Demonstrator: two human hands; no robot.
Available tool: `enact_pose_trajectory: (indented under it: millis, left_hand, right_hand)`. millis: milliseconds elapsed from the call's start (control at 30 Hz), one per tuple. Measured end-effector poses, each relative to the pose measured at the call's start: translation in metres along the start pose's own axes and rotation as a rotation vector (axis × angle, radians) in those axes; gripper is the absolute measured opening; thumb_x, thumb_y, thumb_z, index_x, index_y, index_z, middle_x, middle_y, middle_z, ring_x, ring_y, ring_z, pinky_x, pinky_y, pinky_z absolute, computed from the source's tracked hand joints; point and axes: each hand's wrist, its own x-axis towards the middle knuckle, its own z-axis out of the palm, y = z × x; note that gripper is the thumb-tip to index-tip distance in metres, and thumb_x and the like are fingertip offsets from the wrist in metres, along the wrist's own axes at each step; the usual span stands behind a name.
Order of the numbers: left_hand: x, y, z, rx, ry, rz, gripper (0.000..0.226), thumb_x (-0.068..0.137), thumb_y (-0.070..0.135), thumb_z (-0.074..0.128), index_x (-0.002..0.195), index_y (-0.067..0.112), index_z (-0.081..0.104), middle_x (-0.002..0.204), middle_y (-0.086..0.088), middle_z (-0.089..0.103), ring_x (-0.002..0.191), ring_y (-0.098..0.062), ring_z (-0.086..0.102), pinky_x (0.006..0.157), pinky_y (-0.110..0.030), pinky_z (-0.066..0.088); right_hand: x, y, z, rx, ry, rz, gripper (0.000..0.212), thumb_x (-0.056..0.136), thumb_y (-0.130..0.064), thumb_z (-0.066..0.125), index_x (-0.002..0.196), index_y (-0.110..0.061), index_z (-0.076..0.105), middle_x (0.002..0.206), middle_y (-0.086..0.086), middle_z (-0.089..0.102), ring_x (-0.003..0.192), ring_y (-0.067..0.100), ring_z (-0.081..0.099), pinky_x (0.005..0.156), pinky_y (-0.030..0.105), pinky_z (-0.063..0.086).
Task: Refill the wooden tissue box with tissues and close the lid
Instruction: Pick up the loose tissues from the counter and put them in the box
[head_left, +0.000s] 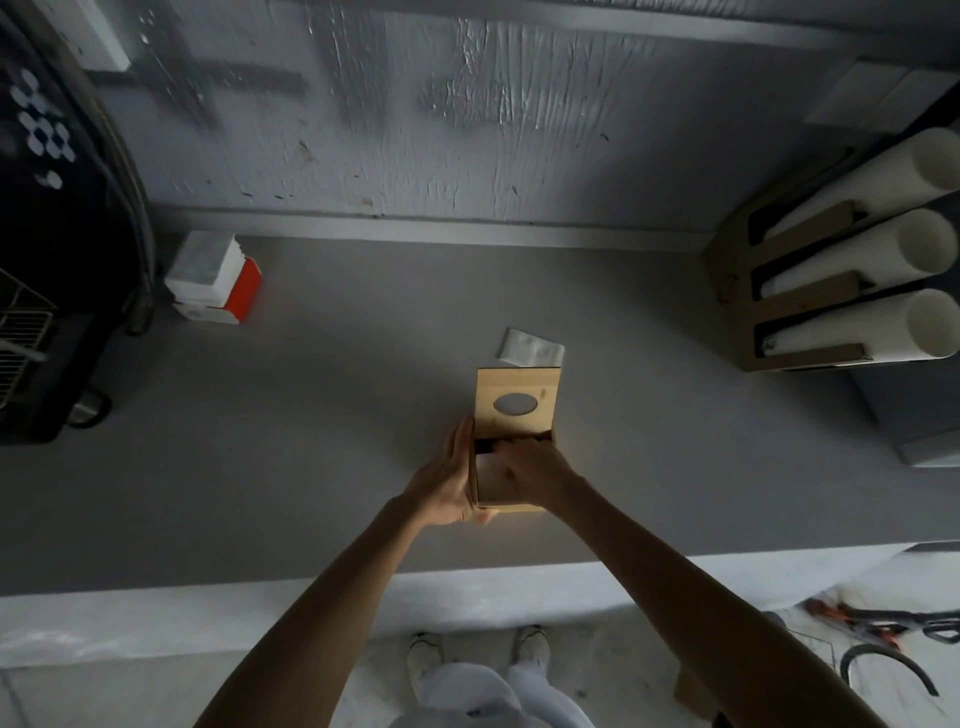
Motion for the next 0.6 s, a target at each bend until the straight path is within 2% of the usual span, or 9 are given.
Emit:
enact_pose_trajectory:
  millis: [100,133,167,233,267,367,433,533,600]
  left_hand:
    - [0.0,-0.002,0.0,0.032,-0.005,0.006,0.147,0.057,0.044,0.09,0.15,0.011,-0.018,0.157,-0.014,0.012,0.123,-0.03,0.049,0.097,-0.033,0.049]
    - [0.0,-0.002,0.001,0.034,-0.009,-0.003,0.147,0.058,0.046,0.089,0.15,0.009,-0.019,0.158,-0.014,0.007,0.126,-0.031,0.047,0.1,-0.034,0.048]
    - [0.001,-0.003,0.002,0.029,-0.007,-0.007,0.148,0.057,0.047,0.089,0.15,0.009,-0.02,0.158,-0.014,0.005,0.128,-0.031,0.045,0.101,-0.036,0.048]
    - [0.001,-0.002,0.002,0.009,0.0,-0.014,0.145,0.058,0.043,0.09,0.15,0.01,-0.017,0.157,-0.012,0.008,0.13,-0.031,0.043,0.101,-0.036,0.048]
    - [0.0,-0.002,0.002,-0.033,0.003,-0.031,0.14,0.061,0.038,0.09,0.151,0.011,-0.014,0.157,-0.013,0.009,0.133,-0.032,0.041,0.101,-0.034,0.045]
    - [-0.001,0.0,0.002,-0.084,-0.002,-0.091,0.132,0.067,0.029,0.088,0.154,0.012,-0.009,0.163,-0.009,-0.002,0.146,-0.031,0.02,0.114,-0.042,0.027]
    - [-0.002,-0.003,0.005,-0.074,0.005,-0.094,0.132,0.066,0.03,0.088,0.154,0.013,-0.009,0.163,-0.007,-0.006,0.148,-0.03,0.015,0.118,-0.042,0.02]
    - [-0.002,-0.002,0.005,-0.08,-0.004,-0.108,0.131,0.068,0.033,0.087,0.154,0.015,-0.01,0.164,-0.005,-0.006,0.148,-0.027,0.015,0.118,-0.042,0.02]
    - [-0.001,0.001,0.003,-0.106,-0.015,-0.112,0.125,0.069,0.036,0.085,0.154,0.02,-0.005,0.162,-0.005,0.006,0.146,-0.026,0.02,0.114,-0.041,0.029]
  right_hand:
    - [0.002,0.003,0.01,-0.061,0.012,-0.055,0.054,0.082,-0.022,0.071,0.132,-0.019,0.053,0.131,0.005,0.061,0.119,0.029,0.058,0.103,0.044,0.046]
    - [0.002,0.0,0.013,0.026,0.006,-0.02,0.053,0.081,-0.019,0.072,0.13,-0.017,0.053,0.129,0.007,0.062,0.117,0.031,0.059,0.102,0.044,0.047]
    - [0.003,-0.004,0.013,0.181,0.046,0.095,0.048,0.08,-0.014,0.072,0.126,-0.015,0.056,0.125,0.01,0.064,0.114,0.032,0.06,0.1,0.044,0.049]
    - [0.013,-0.007,0.025,0.467,0.121,0.269,0.04,0.077,-0.003,0.07,0.114,-0.012,0.059,0.116,0.017,0.065,0.104,0.031,0.062,0.094,0.045,0.054]
    - [0.017,-0.008,0.026,0.489,0.144,0.295,0.037,0.077,0.0,0.068,0.112,-0.01,0.059,0.115,0.019,0.065,0.102,0.031,0.062,0.091,0.047,0.055]
    - [0.013,-0.005,0.025,0.165,0.041,0.086,0.03,0.088,-0.013,0.058,0.118,-0.01,0.058,0.115,0.017,0.062,0.103,0.036,0.06,0.088,0.051,0.051]
    - [0.011,-0.003,0.028,0.077,0.003,0.043,0.031,0.09,-0.021,0.06,0.12,-0.014,0.059,0.116,0.011,0.064,0.105,0.033,0.062,0.091,0.048,0.052]
    - [0.015,-0.006,0.036,0.116,0.083,0.04,0.038,0.082,-0.033,0.072,0.117,-0.026,0.061,0.113,-0.002,0.069,0.102,0.025,0.067,0.089,0.042,0.056]
    - [0.014,-0.01,0.037,0.124,0.12,0.014,0.034,0.08,-0.033,0.074,0.112,-0.03,0.063,0.108,-0.006,0.071,0.098,0.023,0.069,0.086,0.043,0.058]
